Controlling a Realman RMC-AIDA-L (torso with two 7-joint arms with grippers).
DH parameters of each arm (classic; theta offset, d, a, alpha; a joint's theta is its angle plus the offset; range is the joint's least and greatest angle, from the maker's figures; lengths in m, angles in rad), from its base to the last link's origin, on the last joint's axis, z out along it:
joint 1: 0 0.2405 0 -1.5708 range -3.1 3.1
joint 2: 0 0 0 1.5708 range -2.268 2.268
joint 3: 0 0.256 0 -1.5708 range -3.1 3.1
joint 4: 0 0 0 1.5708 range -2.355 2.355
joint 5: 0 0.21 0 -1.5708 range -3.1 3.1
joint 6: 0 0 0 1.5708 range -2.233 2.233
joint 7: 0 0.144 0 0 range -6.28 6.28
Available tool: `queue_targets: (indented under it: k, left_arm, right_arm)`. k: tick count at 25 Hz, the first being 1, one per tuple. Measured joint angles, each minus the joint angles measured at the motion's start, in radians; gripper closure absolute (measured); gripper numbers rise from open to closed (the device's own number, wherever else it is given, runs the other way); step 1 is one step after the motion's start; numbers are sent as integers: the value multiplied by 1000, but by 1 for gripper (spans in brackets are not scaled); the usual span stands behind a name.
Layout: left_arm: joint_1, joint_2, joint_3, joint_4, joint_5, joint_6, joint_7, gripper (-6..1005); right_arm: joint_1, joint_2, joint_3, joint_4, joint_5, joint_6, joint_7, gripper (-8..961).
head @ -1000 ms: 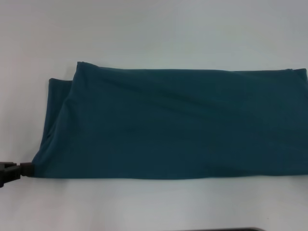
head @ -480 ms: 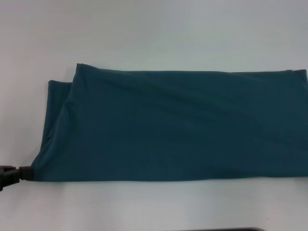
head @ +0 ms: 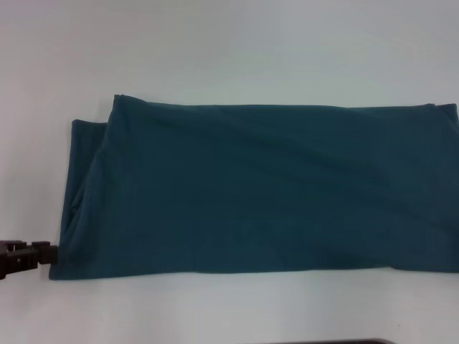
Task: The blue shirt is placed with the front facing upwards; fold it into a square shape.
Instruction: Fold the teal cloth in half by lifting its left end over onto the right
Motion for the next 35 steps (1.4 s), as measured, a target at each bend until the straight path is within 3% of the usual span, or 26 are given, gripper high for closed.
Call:
queue_targets:
  k: [2,9,14,17,25,32,35]
  left_arm:
    - [-2,1,0,-1,-1,0,0,916]
    - [-48,0,-65,-18,-20,-7,16,697]
    - [-121,-5,-77,13,-58,-24,22,482]
    - [-164,-8,-67,43,-58,-44,23,244]
    - [-241,-10,-50,101,-63,-84,25,214]
    - [-247,-11,-24,123,-54,-106,25,214]
    - [-240,-11,-11,124,-49,-118,25,214]
  right_arm:
    - [4,-2,11,-3,1,-7,0,881]
    - [47,-41,138,-8,6,-101,2,393]
    - [92,-50,157,-8,22,-117,4,361]
    - [131,-51,140,-2,25,-117,4,342]
    - [229,-51,73,3,23,-106,5,292]
    - [292,-32,49,6,23,-74,5,249]
    - [308,-26,45,19,22,-67,6,122]
